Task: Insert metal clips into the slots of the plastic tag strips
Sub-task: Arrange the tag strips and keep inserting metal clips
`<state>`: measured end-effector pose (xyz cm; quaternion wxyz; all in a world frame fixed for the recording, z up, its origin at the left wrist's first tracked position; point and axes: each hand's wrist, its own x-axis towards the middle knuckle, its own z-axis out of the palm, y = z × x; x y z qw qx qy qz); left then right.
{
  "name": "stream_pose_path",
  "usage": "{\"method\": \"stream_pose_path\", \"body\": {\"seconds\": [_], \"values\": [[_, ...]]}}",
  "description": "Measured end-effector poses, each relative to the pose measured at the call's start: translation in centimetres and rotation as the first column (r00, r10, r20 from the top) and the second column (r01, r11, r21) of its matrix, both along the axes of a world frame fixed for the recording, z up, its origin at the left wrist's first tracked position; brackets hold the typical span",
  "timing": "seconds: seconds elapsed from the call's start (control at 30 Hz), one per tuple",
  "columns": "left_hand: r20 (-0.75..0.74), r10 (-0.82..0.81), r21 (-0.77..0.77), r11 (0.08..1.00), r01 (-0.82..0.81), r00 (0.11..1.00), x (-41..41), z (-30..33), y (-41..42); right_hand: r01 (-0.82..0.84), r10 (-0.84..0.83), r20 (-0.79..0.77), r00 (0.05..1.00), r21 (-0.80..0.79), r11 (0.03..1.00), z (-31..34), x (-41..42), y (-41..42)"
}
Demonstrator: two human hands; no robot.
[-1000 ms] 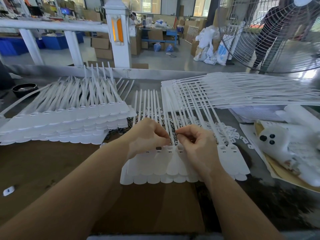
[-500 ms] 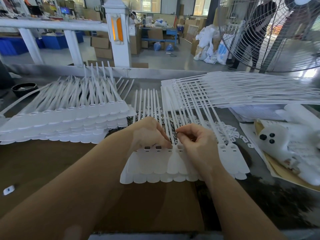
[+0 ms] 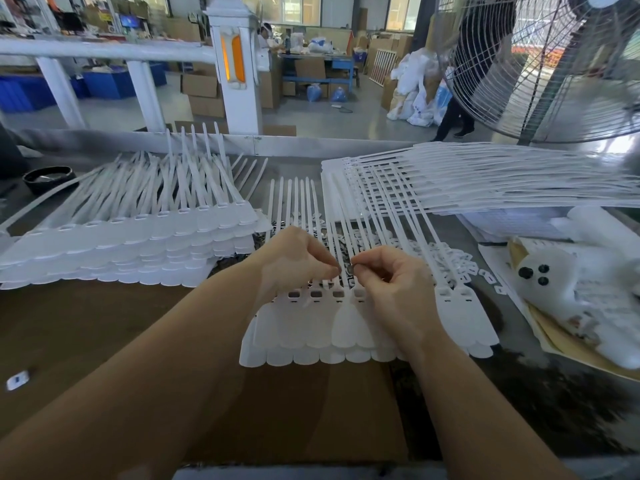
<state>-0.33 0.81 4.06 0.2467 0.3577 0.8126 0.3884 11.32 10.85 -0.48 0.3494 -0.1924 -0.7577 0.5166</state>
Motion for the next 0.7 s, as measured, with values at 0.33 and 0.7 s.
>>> {"method": "stream_pose_path", "body": {"seconds": [0.33, 0.7], "values": [[0.043, 0.007, 0.206, 0.978, -0.016, 0.999, 0.4, -0.9, 0.4, -0.004, 0.004, -0.023, 1.000, 0.020, 1.000, 0.2, 0.0, 0.1], [0.078, 0.035, 0.207, 0.977, -0.051, 0.996, 0.5, -1.2, 0.3, 0.012, -0.013, -0.061, 0.998, -0.014, 1.000, 0.1, 0.0, 0.3]]}}
